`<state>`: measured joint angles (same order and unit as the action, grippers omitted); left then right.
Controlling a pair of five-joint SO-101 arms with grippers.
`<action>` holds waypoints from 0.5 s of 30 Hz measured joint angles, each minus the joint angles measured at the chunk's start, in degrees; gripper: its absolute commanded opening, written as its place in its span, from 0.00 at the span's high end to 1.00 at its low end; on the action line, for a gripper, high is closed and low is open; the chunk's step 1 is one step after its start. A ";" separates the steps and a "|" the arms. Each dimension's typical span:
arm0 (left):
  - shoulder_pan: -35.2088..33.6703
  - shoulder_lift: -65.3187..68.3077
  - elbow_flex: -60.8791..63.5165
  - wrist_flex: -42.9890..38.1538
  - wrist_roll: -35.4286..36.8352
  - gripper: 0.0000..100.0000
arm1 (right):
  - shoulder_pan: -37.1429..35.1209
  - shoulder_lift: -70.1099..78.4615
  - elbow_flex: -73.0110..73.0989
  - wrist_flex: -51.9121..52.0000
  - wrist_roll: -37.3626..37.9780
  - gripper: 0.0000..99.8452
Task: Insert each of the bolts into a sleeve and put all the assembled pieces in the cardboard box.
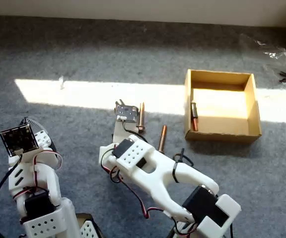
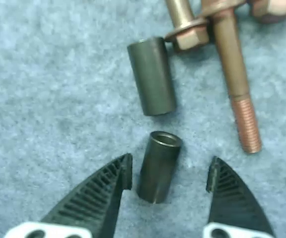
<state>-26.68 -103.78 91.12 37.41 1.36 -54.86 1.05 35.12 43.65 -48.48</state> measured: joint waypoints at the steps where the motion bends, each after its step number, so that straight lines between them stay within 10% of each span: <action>1: 0.00 0.00 0.00 0.00 0.00 0.99 | 0.00 0.00 0.00 0.00 0.00 0.81; 15: -0.09 0.00 1.14 0.00 0.00 0.99 | 5.63 0.62 0.18 0.79 2.29 0.93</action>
<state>-26.77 -103.78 92.26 37.41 1.36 -49.23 1.67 35.30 44.44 -46.20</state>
